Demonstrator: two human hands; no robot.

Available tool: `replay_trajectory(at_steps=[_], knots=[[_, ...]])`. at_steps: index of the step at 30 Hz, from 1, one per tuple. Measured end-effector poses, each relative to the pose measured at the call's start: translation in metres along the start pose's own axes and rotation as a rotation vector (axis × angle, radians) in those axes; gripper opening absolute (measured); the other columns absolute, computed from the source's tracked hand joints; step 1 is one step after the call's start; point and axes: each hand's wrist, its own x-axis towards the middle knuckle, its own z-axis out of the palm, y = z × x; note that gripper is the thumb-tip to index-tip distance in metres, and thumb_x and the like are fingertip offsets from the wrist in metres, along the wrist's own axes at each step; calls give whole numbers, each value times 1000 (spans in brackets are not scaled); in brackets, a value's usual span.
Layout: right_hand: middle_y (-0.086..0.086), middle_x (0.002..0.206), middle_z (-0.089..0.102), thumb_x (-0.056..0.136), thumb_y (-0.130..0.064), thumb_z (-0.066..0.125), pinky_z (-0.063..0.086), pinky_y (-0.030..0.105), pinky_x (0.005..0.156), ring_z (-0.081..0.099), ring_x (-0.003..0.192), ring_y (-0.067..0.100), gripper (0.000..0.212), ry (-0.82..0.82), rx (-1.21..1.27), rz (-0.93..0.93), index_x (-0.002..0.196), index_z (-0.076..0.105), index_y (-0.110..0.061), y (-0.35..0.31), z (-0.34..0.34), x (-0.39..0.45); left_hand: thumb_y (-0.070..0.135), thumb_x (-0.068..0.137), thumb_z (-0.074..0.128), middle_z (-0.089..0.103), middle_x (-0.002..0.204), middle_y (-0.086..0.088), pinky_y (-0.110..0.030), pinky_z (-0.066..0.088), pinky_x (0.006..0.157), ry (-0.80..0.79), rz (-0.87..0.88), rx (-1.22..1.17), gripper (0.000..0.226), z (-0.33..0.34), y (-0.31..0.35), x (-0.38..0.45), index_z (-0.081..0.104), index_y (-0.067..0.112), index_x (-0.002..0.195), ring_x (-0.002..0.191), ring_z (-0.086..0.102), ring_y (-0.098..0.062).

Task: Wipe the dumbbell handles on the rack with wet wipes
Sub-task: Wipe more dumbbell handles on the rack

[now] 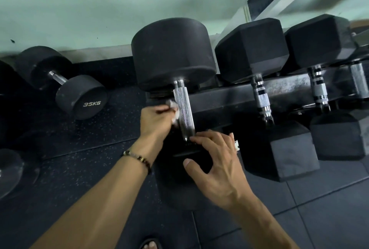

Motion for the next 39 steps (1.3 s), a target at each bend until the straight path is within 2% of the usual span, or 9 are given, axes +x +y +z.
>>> replay_trajectory(at_steps=[4,7,11,15,21,25,28,33,39], knots=[[-24,120,46,74,-58,51,16,44,119,31,122,-3,58,3,-10,-20,122,65,-29,2,0,0,-1,84,67,69,77,-1,-40,59,84,142,-87,-225,19,23,10,41,67,18,79,76,68,-16],[-21,124,47,73,-59,54,10,36,120,32,127,2,59,-5,-27,-42,123,63,-28,4,1,-1,0,87,64,67,64,0,-32,55,71,-15,-136,-144,17,10,-5,25,70,14,79,58,63,-12],[-13,140,45,72,-64,55,-5,25,116,24,142,10,73,-30,-91,-47,133,54,-25,4,2,-2,5,79,68,70,77,-8,-40,53,88,-191,-154,-59,11,-10,-7,15,76,12,80,76,65,-22],[-10,143,44,72,-65,54,-2,32,118,22,144,13,76,-40,-94,-39,136,53,-25,3,3,-2,13,104,40,69,111,-14,-38,50,98,-232,-193,-351,28,15,13,25,66,2,106,104,65,-28],[-4,145,44,74,-65,58,2,36,119,26,145,18,76,-24,-141,-76,137,51,-22,11,2,-3,20,84,57,71,115,-13,-47,43,107,-411,-260,62,36,-17,-17,21,71,5,114,111,66,-27],[-3,158,25,66,-77,58,10,45,123,8,151,16,102,-8,-181,8,149,31,-25,18,4,-1,5,100,35,73,101,-6,-36,38,111,-430,-249,-129,35,-8,-3,24,62,-3,121,100,62,-19],[-7,160,15,60,-82,57,26,49,118,10,149,15,111,-9,-148,90,151,21,-30,17,5,-1,2,97,39,64,115,-13,-37,36,106,-391,-206,-198,34,-1,-1,36,61,-4,123,107,47,-29],[-4,157,27,66,-83,53,36,49,112,25,143,16,102,43,-120,92,148,32,-25,18,7,-1,18,97,58,75,99,-3,-29,55,84,-525,-179,510,17,-23,-20,18,73,21,104,91,70,-16],[-4,149,38,68,-81,53,40,48,108,34,137,18,94,65,-117,83,141,41,-24,20,9,-2,-4,75,64,65,94,-17,-27,55,71,-291,-168,120,27,-18,-19,47,61,1,102,82,66,-24]])
